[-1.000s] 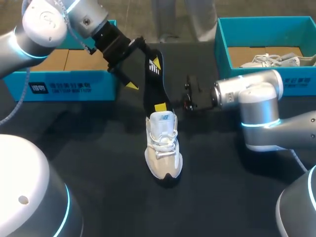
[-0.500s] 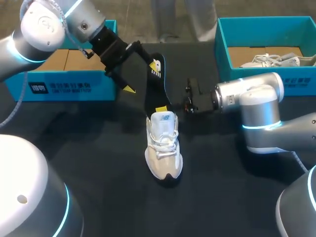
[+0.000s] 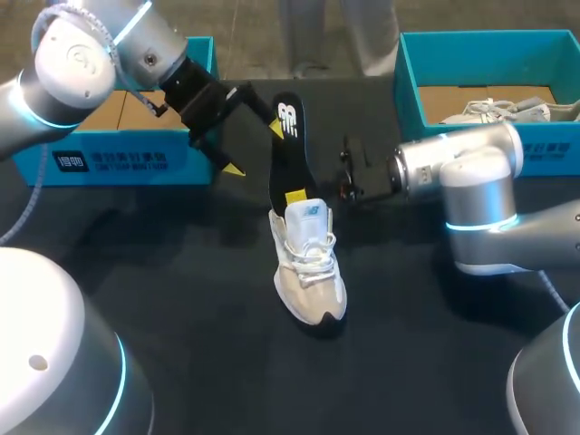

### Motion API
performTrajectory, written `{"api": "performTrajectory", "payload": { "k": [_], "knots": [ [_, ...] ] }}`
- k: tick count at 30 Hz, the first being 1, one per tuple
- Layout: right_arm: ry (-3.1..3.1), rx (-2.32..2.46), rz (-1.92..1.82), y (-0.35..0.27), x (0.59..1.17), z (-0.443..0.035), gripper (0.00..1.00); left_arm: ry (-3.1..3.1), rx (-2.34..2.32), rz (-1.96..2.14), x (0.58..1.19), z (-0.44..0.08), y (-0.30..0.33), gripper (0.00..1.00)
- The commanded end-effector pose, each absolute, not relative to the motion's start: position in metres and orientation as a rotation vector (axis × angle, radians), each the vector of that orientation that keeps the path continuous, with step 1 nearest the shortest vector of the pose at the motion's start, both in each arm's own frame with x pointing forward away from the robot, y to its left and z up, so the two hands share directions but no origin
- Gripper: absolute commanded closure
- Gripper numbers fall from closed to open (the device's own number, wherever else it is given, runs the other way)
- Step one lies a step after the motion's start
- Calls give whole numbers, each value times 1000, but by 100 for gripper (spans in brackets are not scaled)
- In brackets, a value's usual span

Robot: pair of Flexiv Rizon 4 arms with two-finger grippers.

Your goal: Take the shoe out of the shoebox, open the shoe tongue, remove and reinsert the insole, then place the shoe into the shoebox

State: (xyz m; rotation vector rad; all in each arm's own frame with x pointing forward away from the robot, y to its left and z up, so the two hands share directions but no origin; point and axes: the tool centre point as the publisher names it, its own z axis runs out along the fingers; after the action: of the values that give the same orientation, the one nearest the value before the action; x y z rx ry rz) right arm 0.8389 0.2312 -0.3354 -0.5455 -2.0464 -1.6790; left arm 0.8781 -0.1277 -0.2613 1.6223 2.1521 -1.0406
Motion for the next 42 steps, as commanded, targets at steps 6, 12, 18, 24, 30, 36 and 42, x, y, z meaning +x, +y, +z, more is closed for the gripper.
{"api": "performTrajectory", "payload": {
  "k": [6, 12, 18, 24, 30, 36, 42],
  "knots": [
    [-2070, -538, -1669, 232, 843, -325, 69, 2122, 1627, -1054, 876, -255, -128, 0],
    [-2075, -520, -1648, 234, 849, -322, 76, 2126, 1633, -1035, 876, -255, -126, 0],
    [-2078, -522, -1592, 235, 849, -325, 100, 2138, 1620, -1006, 877, -259, -122, 0],
    [-2063, -549, -1571, 233, 841, -334, 100, 2136, 1610, -1023, 876, -264, -122, 0],
    [-2051, -570, -1546, 230, 831, -342, 100, 2137, 1601, -1024, 875, -264, -121, 0],
    [-2033, -592, -1520, 231, 823, -349, 100, 2141, 1598, -1030, 875, -265, -121, 0],
    [-2023, -610, -1503, 232, 817, -351, 100, 2144, 1600, -1043, 875, -267, -121, 0]
  ]
}}
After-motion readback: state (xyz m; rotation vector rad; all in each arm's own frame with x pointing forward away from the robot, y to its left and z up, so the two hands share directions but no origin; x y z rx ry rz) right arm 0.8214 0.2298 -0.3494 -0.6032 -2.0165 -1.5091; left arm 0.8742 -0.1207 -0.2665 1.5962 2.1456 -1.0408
